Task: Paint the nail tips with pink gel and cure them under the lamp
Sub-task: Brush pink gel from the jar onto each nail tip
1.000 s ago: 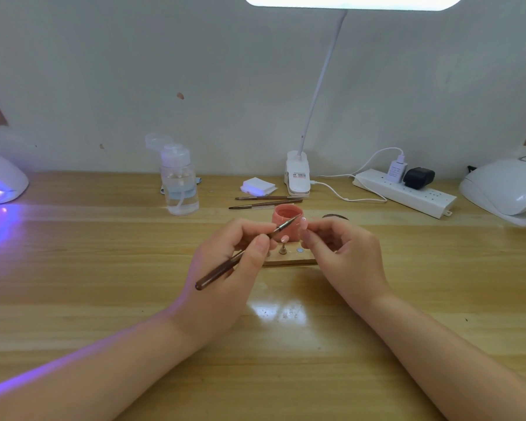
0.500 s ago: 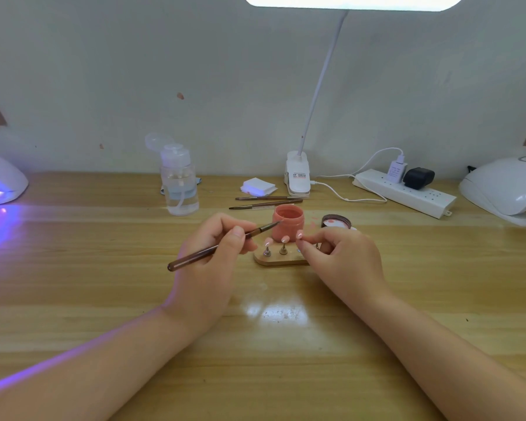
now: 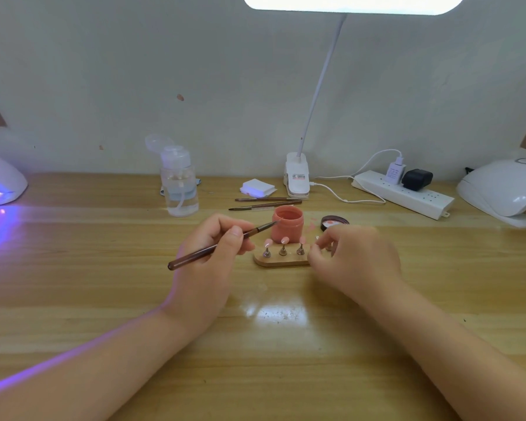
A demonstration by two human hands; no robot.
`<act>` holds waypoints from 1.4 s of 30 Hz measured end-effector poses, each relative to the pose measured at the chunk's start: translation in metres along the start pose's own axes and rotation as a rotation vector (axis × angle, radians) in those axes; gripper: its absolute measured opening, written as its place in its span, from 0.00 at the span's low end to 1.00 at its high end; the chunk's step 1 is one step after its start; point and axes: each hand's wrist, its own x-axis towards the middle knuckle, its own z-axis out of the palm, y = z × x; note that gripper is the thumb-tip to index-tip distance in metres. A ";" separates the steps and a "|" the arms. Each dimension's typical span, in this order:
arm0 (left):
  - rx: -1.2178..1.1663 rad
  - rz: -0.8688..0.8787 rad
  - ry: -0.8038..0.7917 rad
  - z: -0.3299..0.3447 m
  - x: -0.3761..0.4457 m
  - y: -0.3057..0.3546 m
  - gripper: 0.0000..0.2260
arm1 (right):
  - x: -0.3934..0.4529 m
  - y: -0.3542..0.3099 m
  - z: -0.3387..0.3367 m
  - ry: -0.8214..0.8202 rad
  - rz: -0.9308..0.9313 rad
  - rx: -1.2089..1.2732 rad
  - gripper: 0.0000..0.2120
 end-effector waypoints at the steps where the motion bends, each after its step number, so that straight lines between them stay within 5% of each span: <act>1: 0.003 -0.006 0.006 0.000 0.001 0.000 0.13 | 0.004 0.003 -0.007 -0.032 0.027 -0.033 0.08; 4: -0.007 -0.024 0.026 0.000 0.001 0.001 0.13 | 0.013 0.010 -0.023 -0.266 0.127 -0.244 0.12; 8: -0.036 -0.052 0.029 0.000 0.002 0.002 0.12 | 0.011 0.013 -0.020 -0.354 0.147 -0.361 0.14; 18: -0.062 -0.065 0.029 0.000 0.002 0.002 0.10 | 0.006 0.015 -0.005 -0.320 0.001 -0.071 0.13; 25: -0.069 -0.071 0.054 0.000 0.003 0.003 0.10 | -0.003 0.010 0.001 -0.083 -0.112 -0.068 0.11; 42: -0.050 -0.054 0.037 0.003 0.003 -0.006 0.09 | 0.000 -0.009 0.024 -0.116 -0.107 -0.047 0.14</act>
